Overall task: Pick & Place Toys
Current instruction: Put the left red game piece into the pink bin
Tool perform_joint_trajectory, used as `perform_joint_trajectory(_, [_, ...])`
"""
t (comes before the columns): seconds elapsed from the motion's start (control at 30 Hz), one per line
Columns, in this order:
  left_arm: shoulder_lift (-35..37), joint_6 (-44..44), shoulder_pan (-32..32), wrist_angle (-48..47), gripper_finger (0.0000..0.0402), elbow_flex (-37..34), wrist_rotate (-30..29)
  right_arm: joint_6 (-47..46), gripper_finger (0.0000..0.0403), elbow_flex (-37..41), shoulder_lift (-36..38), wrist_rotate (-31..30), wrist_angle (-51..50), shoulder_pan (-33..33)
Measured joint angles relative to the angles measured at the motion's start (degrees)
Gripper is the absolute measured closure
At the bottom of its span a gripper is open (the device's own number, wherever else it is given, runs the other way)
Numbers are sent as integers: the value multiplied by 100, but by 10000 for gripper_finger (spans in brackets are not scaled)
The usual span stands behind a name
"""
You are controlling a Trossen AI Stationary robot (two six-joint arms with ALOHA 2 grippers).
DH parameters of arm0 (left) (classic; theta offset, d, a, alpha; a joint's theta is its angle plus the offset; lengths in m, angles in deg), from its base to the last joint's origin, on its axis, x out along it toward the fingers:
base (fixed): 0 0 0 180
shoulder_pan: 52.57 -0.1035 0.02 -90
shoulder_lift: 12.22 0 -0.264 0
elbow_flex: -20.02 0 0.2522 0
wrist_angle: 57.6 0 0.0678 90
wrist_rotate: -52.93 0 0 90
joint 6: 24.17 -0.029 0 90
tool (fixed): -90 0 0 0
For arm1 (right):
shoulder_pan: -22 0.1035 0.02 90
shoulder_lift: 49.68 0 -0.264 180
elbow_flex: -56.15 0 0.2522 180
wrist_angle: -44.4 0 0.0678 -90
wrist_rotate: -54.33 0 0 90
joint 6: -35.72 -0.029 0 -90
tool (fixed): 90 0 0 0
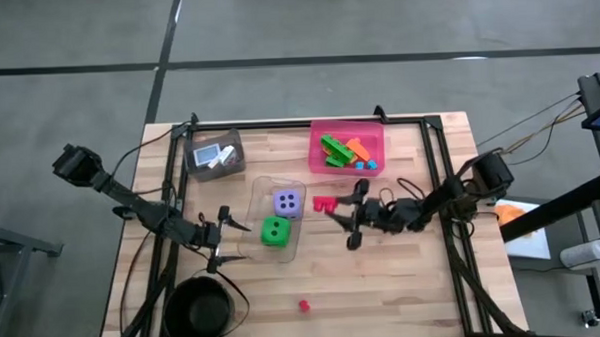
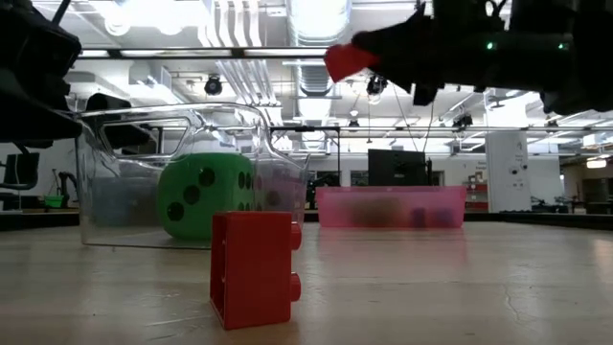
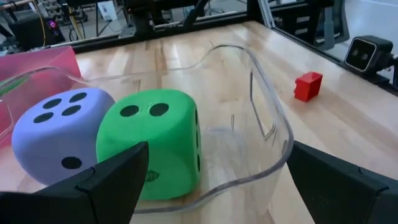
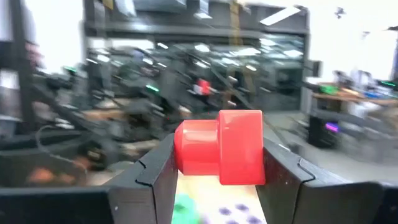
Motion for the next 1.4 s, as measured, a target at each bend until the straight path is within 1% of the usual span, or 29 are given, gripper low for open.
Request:
perform_joint_trajectory(0.13, [-9, -2, 0, 5, 26, 0, -1, 9, 237, 222, 214, -525, -32, -227])
perform_joint_trajectory(0.3, [-7, 0, 0, 1, 26, -2, -1, 31, 237, 301, 323, -1280, -402, -646])
perform_joint_trajectory(0.47, [-7, -2, 0, 1, 26, -2, -1, -117, 237, 299, 332, -1639, -1022, -1250])
perform_joint_trajectory(0.63, [-7, -4, 0, 1, 26, -2, -1, -584, 237, 299, 332, -1593, -1804, -2006])
perform_joint_trajectory(0.77, [-7, -7, 0, 3, 26, -2, -1, -1034, 237, 297, 332, -1249, -2598, -2613])
perform_joint_trajectory(0.87, [-7, -17, 0, 3, 26, -2, -1, -1233, 237, 297, 332, -1050, -2960, -2953])
perform_joint_trajectory(0.97, [-7, -16, 0, 2, 26, -1, -1, -1282, 237, 297, 332, -838, -3101, -3145])
perform_joint_trajectory(1.23, [-7, -15, 0, 3, 26, -2, -1, -1521, 237, 290, 330, -759, -3353, -3208])
perform_joint_trajectory(1.27, [-7, -15, 0, 3, 26, -2, -1, -1529, 232, 290, 332, -714, -3373, -3208])
perform_joint_trajectory(1.3, [-7, -15, 0, 4, 26, -2, -1, -1563, 217, 290, 332, -687, -3385, -3208])
perform_joint_trajectory(1.4, [-7, -15, 0, 3, 26, -2, -1, -1677, 146, 293, 326, -547, -3464, -3206])
